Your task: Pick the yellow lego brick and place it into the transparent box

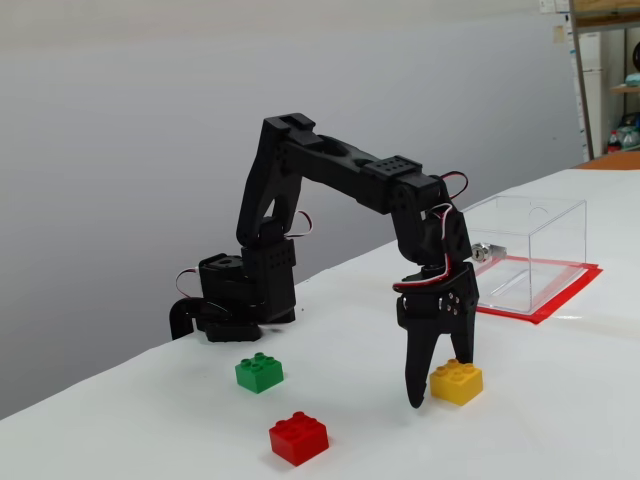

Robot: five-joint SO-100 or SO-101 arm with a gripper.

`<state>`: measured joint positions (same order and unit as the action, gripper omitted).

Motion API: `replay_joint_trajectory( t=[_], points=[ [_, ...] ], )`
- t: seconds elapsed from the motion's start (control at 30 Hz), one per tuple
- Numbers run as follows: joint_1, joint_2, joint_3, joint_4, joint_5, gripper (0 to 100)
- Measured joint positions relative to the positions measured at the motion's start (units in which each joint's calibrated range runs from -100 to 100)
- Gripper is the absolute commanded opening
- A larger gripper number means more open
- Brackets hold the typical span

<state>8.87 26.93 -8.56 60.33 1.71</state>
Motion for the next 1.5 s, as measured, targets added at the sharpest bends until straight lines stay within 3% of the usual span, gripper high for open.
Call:
replay_joint_trajectory(
  t=[0.23, 0.7, 1.13, 1.5],
  points=[
    [0.11, 0.34, -0.09, 0.00, 0.00, 25],
    [0.00, 0.17, -0.09, 0.00, 0.20, 8],
    [-1.50, -2.79, 0.00, 0.00, 0.00, 9],
    [-15.06, -22.75, 0.00, 0.00, 0.00, 9]
  ],
)
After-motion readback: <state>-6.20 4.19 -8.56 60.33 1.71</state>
